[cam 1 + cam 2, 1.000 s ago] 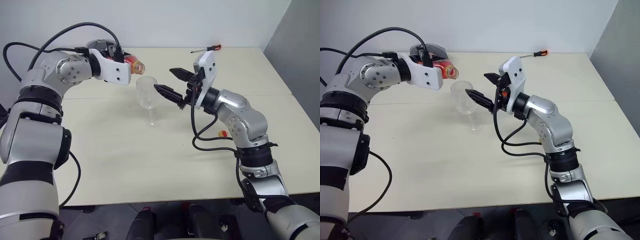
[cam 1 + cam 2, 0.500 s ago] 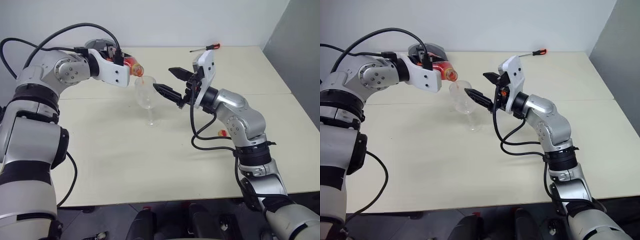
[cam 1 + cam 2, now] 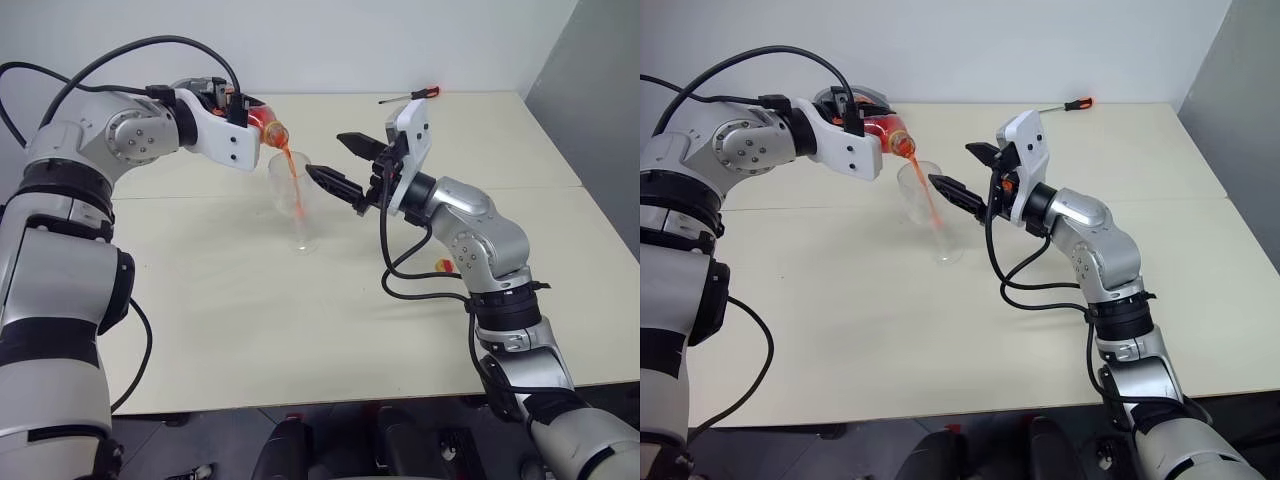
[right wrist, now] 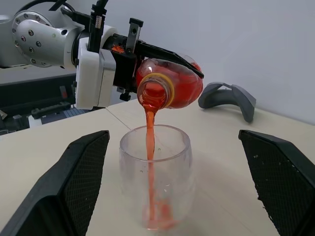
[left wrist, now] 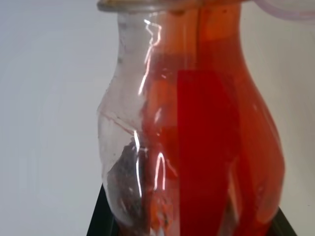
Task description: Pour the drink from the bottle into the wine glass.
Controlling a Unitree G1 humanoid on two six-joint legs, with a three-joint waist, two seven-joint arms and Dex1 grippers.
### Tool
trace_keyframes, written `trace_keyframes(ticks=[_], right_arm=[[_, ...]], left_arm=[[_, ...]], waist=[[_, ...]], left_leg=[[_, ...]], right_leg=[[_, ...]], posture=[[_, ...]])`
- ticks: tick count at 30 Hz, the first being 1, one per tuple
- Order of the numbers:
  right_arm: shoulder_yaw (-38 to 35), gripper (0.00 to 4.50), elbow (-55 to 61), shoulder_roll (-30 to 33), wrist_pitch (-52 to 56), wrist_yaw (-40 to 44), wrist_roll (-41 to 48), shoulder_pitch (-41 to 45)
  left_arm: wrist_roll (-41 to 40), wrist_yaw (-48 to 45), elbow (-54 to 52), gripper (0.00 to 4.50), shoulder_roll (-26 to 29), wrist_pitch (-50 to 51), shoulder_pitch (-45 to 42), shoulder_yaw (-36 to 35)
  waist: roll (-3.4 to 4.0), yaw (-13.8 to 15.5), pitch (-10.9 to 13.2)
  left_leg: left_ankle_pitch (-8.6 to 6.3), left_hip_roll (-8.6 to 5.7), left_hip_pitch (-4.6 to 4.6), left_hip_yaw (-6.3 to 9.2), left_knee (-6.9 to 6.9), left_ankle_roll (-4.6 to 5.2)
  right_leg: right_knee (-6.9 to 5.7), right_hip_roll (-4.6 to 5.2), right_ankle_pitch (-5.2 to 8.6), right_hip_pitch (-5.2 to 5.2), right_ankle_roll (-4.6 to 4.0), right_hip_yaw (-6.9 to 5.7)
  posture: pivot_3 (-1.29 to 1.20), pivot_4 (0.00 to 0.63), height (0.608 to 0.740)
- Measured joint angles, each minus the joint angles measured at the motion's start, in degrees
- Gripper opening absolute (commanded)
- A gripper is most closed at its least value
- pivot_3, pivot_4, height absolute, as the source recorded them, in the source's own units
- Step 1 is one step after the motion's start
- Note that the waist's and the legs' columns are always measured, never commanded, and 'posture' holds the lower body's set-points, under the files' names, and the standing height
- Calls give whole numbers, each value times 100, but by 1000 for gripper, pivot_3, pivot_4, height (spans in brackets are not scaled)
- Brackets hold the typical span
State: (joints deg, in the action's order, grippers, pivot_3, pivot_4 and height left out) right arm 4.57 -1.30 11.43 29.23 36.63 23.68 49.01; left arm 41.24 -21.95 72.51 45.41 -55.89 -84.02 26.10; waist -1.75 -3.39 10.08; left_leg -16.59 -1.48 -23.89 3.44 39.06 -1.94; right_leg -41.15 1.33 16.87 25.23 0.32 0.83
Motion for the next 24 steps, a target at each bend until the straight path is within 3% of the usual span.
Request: trace_keyframes(ticks=[24], right_arm=[[0, 4500, -22, -2, -14, 0, -43, 77]], left_arm=[[158, 230, 113, 1133, -1, 51, -147, 156]], waist=[[0, 0, 0]], left_leg=[[0, 0, 0, -5, 1, 0]], right_leg=[[-3, 0, 0, 2, 0, 1]], posture=[[0, 150, 740]])
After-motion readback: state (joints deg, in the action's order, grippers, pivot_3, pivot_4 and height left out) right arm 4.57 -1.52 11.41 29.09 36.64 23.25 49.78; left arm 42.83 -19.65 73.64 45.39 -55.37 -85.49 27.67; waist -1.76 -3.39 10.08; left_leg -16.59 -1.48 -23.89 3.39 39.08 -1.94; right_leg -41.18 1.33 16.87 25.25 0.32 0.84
